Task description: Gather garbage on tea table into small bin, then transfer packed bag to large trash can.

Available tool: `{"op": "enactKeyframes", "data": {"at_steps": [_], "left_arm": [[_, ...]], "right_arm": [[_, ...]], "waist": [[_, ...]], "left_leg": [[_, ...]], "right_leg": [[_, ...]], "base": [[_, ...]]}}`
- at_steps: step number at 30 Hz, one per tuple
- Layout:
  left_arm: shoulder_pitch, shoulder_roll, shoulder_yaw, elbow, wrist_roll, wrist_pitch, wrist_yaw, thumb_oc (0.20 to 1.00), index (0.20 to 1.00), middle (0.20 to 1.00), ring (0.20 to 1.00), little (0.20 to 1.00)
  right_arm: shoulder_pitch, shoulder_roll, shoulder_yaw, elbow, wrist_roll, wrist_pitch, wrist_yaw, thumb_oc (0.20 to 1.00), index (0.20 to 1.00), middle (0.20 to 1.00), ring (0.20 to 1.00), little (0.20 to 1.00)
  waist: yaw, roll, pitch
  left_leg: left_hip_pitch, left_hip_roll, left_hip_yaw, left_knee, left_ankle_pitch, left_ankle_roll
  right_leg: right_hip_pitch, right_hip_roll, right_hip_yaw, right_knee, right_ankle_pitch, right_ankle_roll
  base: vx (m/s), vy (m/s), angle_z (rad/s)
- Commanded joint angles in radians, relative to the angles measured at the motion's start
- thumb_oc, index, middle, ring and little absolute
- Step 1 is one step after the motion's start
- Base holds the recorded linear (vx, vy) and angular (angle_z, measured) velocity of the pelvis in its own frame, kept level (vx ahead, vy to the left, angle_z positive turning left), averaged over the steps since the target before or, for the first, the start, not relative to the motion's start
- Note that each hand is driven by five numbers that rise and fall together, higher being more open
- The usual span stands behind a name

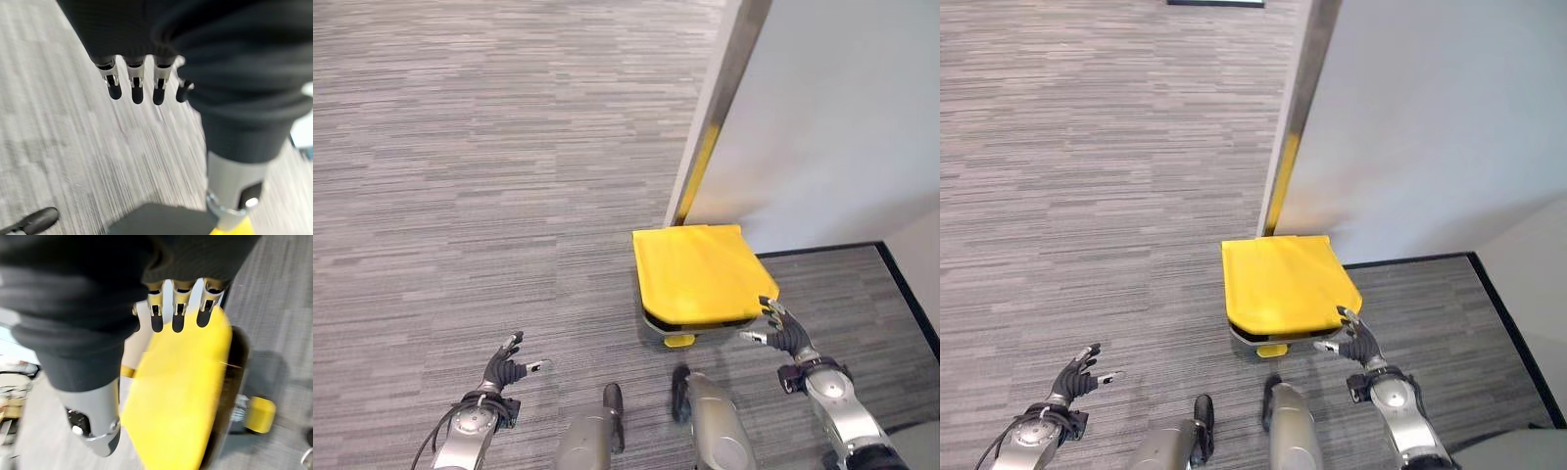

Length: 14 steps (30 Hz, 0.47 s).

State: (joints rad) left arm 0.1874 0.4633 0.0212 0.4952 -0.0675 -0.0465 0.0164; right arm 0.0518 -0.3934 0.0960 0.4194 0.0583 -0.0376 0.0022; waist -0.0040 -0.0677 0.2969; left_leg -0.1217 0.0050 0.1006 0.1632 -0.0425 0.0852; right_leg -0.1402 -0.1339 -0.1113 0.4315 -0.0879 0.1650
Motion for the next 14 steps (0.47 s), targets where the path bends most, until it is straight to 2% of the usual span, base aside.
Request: {"op": "enactKeyframes", "data": {"at_steps": [1,7,14], "left_arm": [[-0.027,0.019,-0.012,-0.058,-0.013,-0.031,-0.012,1.0,1.0,1.0,1.0,1.0],[0.003,-0.007,0.007,-0.038,-0.018,-0.032,-0.01,1.0,1.0,1.0,1.0,1.0],[0.006,-0.034,0.008,-0.011,-0.025,-0.03,-0.004,1.0,1.0,1.0,1.0,1.0]], "right_arm": [[-0.024,0.002,-0.025,0.007,-0.005,-0.023,-0.003,1.0,1.0,1.0,1.0,1.0],[0.007,-0.005,-0.046,0.047,0.02,-0.015,-0.008,1.0,1.0,1.0,1.0,1.0],[0.035,-0.017,-0.083,0.069,0.034,-0.012,-0.028,1.0,1.0,1.0,1.0,1.0]], "waist": [[-0.004,-0.019,-0.056],[-0.008,-0.031,-0.099],[-0.022,-0.028,-0.136]], "left_leg": [[0.085,-0.057,0.006,-0.038,-0.11,-0.042],[0.104,-0.045,0.035,-0.078,-0.094,-0.065],[0.137,-0.036,0.038,-0.127,-0.068,-0.084]], "right_leg": [[-0.052,0.019,0.009,-0.088,0.074,-0.018],[0.046,0.051,0.001,-0.307,0.069,-0.027],[0.108,0.066,0.013,-0.402,0.078,-0.036]], "base": [[0.06,-0.099,-0.11],[0.07,-0.076,-0.1],[0.07,-0.056,-0.09]]}}
